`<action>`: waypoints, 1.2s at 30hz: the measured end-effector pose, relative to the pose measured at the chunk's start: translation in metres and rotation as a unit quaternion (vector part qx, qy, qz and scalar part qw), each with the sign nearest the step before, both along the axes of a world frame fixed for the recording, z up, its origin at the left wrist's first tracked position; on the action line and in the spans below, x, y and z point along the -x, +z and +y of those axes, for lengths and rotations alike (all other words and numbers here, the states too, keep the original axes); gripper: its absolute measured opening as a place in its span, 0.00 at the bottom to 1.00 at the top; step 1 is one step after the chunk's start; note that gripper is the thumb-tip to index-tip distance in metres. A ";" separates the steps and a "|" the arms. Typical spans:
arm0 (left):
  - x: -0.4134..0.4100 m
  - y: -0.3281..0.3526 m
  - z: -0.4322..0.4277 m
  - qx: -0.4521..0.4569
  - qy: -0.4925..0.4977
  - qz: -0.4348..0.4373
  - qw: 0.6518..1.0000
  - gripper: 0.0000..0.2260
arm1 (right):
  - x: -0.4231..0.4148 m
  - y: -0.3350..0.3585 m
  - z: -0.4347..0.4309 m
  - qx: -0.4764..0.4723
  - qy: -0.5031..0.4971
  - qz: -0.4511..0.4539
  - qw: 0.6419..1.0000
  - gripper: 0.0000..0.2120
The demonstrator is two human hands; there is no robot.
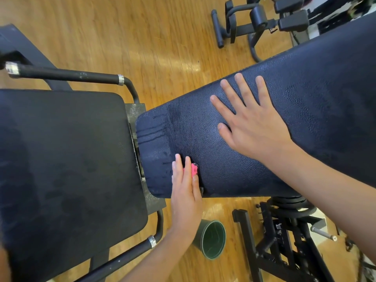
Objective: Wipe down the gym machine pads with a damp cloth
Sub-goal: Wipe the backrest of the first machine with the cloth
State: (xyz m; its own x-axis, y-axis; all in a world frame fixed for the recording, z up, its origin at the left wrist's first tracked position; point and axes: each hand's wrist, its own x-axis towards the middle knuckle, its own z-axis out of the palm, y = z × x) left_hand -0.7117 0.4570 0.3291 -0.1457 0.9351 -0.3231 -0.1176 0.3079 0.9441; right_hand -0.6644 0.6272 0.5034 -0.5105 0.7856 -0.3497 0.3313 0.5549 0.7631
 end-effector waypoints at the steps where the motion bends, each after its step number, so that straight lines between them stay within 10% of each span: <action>1: 0.004 -0.001 0.004 -0.009 0.008 -0.008 1.000 0.22 | 0.001 0.000 0.000 0.001 -0.003 0.003 1.000 0.31; 17: 0.087 -0.030 0.188 -0.019 0.033 0.056 0.998 0.22 | 0.000 -0.002 0.001 0.001 0.001 0.005 1.000 0.31; 36: 0.071 -0.031 0.105 -0.023 -0.043 0.106 0.993 0.22 | 0.003 -0.005 0.001 -0.007 0.004 -0.001 1.000 0.31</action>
State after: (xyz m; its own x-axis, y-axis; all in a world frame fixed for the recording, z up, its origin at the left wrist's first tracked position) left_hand -0.7824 0.5616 0.2983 -0.1240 0.9602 -0.2504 0.1105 0.2642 0.9581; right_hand -0.6669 0.6278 0.4984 -0.5157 0.7865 -0.3399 0.3264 0.5471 0.7708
